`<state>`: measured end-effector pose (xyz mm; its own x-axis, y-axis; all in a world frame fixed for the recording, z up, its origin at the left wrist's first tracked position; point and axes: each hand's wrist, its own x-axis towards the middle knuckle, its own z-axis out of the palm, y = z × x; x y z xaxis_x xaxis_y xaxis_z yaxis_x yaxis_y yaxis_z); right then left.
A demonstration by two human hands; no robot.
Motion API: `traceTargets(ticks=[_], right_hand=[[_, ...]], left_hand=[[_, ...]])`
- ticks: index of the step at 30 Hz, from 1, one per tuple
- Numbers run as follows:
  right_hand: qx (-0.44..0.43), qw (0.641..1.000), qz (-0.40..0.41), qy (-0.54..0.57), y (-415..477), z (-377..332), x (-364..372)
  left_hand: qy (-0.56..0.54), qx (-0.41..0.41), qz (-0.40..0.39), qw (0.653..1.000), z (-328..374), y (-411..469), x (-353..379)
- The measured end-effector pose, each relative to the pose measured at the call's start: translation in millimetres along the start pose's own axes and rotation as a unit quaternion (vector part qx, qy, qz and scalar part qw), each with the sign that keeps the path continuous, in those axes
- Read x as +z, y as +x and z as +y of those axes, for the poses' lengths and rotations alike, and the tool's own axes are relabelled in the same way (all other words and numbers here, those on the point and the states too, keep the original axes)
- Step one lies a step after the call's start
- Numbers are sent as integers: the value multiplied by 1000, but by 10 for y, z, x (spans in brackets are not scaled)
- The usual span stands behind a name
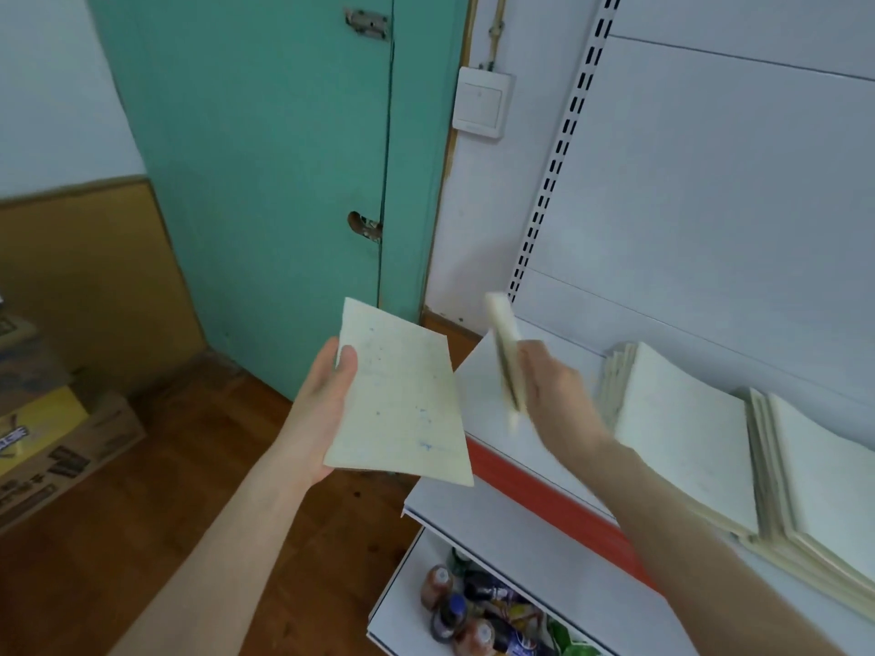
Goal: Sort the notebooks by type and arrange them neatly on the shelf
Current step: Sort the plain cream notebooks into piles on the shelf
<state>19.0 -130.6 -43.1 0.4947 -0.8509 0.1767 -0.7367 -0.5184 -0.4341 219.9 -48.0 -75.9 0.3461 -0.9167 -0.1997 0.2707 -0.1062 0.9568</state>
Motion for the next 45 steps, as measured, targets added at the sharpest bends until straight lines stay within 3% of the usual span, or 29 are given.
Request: traceTargets(ticks=[2, 4, 11, 13, 15, 17, 20, 22, 25, 27, 32, 37, 45], right_hand=[[-167, 983, 6, -73, -253, -275, 125], [-271, 952, -2, -139, -450, -385, 357], [-327, 928, 22, -178, -553, -262, 491], [-348, 930, 34, -114, -574, -194, 468], [-279, 957, 54, 51, -628, -158, 323], [-104, 969, 113, 194, -679, -143, 99], [100, 945, 200, 238, -742, 43, -79], [163, 923, 181, 299, -829, 134, -137], [242, 860, 173, 415, -1039, 186, -194], [280, 831, 196, 439, -1188, 275, -219], [320, 823, 266, 386, -1606, 552, -438], [331, 816, 301, 366, -2081, 990, -790], [351, 817, 332, 314, -2849, 2081, -1488]], left_hand=[[-52, -36, -24, 998, -8, 14, 104], [-116, -69, -78, 988, -19, 37, 163], [-152, -64, -146, 975, 24, 6, 174], [-137, -39, -129, 981, 20, -16, 181], [-134, -10, -125, 983, -1, -20, 175], [-159, -2, -151, 976, 9, -32, 218], [-184, -6, -216, 959, 29, -50, 366], [-179, -4, -256, 950, 18, -69, 504], [-143, 14, -282, 949, -48, -123, 772], [-93, 40, -264, 959, -113, -191, 981], [13, 64, -275, 959, -315, -430, 1584], [21, -12, -341, 940, -425, -662, 2298], [67, 30, -281, 957, -887, -1229, 3791]])
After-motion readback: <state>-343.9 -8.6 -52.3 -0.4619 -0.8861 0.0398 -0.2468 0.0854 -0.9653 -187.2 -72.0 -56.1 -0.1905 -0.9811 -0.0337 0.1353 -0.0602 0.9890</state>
